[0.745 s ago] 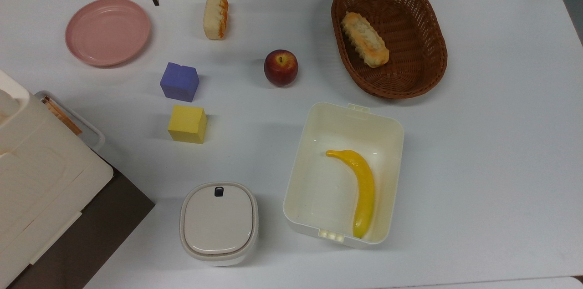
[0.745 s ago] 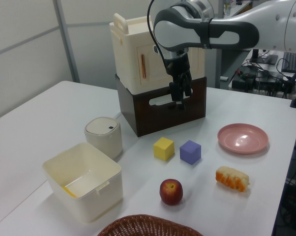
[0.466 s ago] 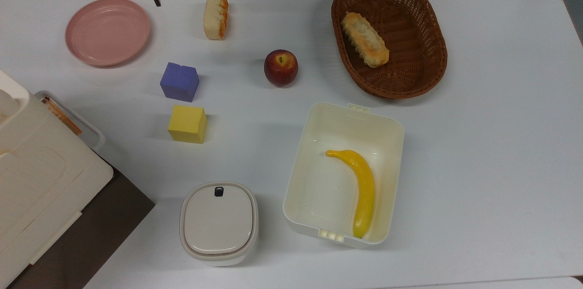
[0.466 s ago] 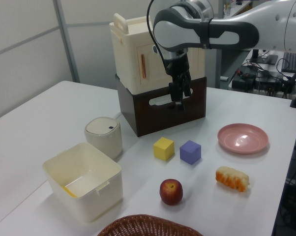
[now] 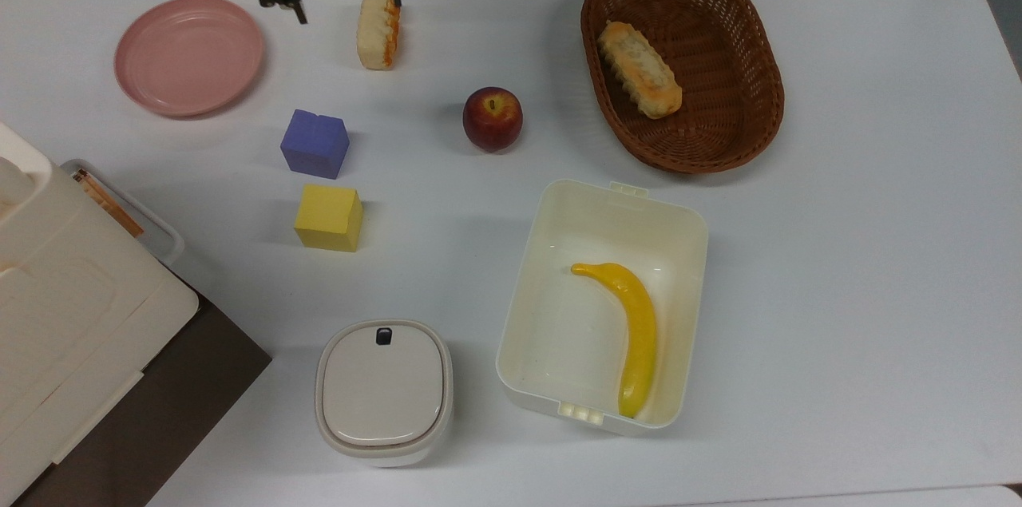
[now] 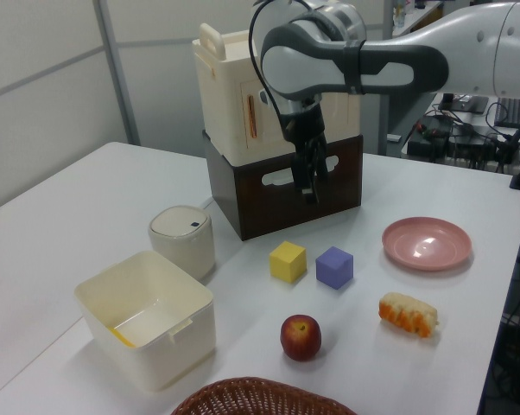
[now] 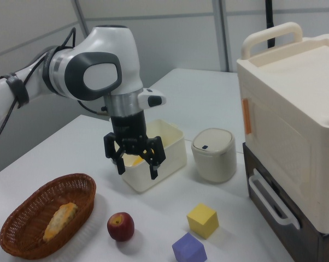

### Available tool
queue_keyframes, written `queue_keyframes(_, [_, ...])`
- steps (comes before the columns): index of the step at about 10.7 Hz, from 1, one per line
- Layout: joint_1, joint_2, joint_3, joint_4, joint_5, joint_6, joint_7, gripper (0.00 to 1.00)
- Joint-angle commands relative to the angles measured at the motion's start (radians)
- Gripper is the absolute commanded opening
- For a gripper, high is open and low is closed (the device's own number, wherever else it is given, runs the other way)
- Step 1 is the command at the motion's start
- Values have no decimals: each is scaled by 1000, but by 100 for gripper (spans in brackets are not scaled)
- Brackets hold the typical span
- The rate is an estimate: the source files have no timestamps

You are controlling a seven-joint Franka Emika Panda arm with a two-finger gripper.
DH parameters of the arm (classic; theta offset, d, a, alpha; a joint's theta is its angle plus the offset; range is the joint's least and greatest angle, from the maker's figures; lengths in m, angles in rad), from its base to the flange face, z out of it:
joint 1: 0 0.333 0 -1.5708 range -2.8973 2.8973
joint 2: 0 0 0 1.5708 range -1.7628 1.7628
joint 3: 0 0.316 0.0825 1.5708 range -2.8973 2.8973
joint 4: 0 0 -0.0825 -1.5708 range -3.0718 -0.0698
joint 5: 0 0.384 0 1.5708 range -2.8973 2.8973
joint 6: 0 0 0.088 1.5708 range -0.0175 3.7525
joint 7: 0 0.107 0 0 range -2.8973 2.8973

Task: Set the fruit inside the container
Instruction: 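Move the gripper over the red apple and lower it, then close the gripper around the red apple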

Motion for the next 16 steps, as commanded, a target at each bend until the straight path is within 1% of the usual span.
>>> queue_keyframes(1, [74,17,-6,-54,11,20,20,100])
queue_keyframes(3, [117,52,-6,-77,11,13,20,100])
queue_keyframes(7, [175,121,-6,-114,11,8,32,100])
queue_keyframes(9, [197,180,-6,-114,11,8,107,100])
queue_keyframes(11, [208,218,-5,-120,12,17,132,100])
queue_keyframes(13, [206,259,35,-123,11,20,168,100])
queue_keyframes(15, [209,283,38,-123,12,46,196,100])
queue_keyframes(16, [226,295,43,-127,11,64,211,100])
